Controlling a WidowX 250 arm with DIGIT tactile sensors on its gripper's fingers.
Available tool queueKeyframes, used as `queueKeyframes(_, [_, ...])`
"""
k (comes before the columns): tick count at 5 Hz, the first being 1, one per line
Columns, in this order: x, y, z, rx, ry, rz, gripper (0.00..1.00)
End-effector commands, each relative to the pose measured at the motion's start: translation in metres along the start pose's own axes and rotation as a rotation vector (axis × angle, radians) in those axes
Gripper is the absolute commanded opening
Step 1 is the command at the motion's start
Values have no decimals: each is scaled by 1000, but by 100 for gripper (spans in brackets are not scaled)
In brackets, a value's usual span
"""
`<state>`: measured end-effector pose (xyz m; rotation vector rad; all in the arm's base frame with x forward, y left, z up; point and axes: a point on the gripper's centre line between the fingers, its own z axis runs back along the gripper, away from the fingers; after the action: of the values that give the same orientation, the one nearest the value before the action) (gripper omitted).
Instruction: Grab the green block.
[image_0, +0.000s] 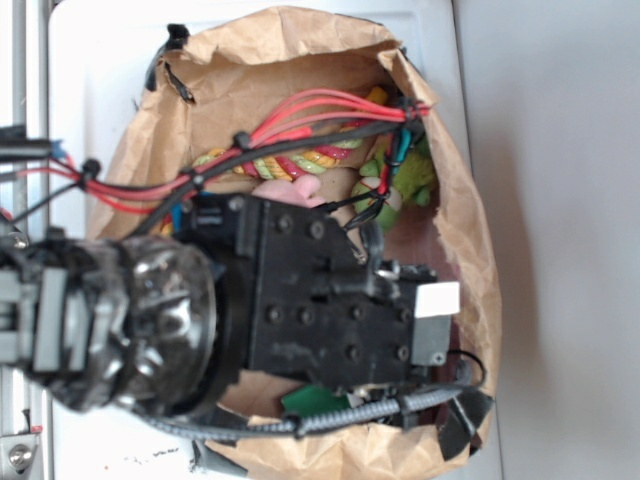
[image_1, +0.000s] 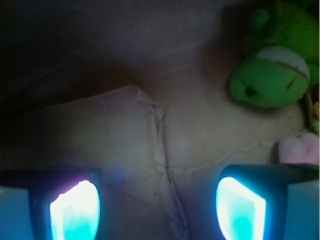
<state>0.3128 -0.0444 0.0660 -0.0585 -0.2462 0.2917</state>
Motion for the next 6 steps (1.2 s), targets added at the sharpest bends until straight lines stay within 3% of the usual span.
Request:
queueKeyframes(1, [-11,-22,26,-108,-28,-33,100])
queueKeyframes(4, [-24,-36,28,-162,-12,-29,100])
queueKeyframes(6, [-21,-44,21,-198,-35,20,100])
